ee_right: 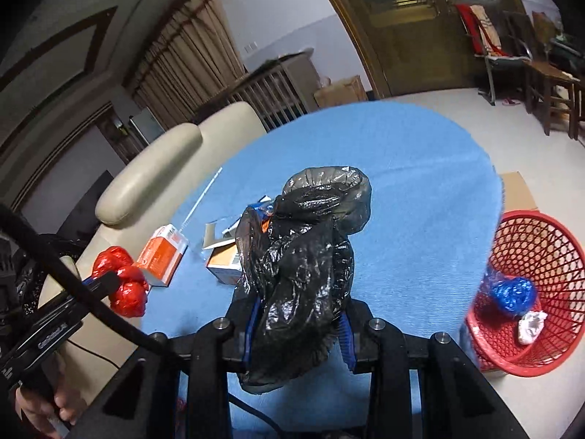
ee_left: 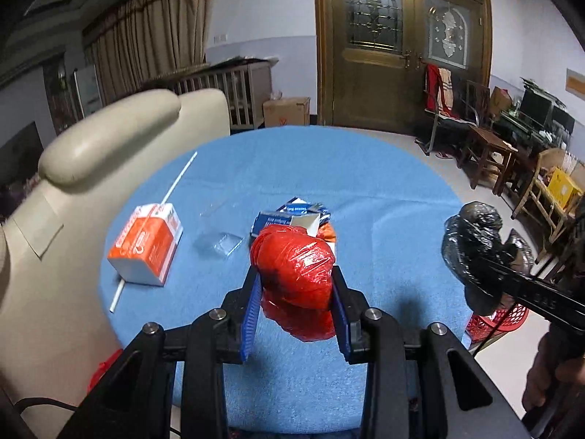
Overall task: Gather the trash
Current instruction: 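Carry the black bag and red bag over the red basket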
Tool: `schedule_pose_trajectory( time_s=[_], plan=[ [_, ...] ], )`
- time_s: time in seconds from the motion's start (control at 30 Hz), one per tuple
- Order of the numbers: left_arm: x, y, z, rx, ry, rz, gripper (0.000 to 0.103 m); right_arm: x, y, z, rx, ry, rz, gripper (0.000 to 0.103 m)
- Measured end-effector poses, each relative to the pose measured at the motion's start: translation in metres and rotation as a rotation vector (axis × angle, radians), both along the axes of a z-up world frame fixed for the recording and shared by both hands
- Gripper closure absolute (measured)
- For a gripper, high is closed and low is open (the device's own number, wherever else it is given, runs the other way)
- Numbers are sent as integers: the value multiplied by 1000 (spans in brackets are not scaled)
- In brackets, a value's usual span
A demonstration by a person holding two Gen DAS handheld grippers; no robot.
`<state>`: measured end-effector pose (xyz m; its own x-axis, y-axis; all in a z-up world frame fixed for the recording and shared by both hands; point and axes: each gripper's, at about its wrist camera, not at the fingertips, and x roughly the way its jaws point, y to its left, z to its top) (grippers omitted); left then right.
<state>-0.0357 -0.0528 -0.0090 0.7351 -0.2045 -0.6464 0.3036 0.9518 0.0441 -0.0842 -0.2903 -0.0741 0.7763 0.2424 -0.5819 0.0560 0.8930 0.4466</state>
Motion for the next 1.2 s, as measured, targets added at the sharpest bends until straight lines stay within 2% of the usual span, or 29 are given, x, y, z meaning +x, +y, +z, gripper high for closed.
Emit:
schedule_pose_trajectory(
  time_s=[0.3, 0.57, 1.2],
  plan=[
    [-17, -21, 15, 49, -70, -29, 66, -32, 1, 18, -36, -76, -4, 66],
    [-28, -39, 22, 86, -109, -52, 65, -53, -4, 18, -45, -104, -23, 66],
    [-37, -74, 17, 133, -113, -115, 65, -74, -31, 14, -11, -106, -82, 66]
  ],
)
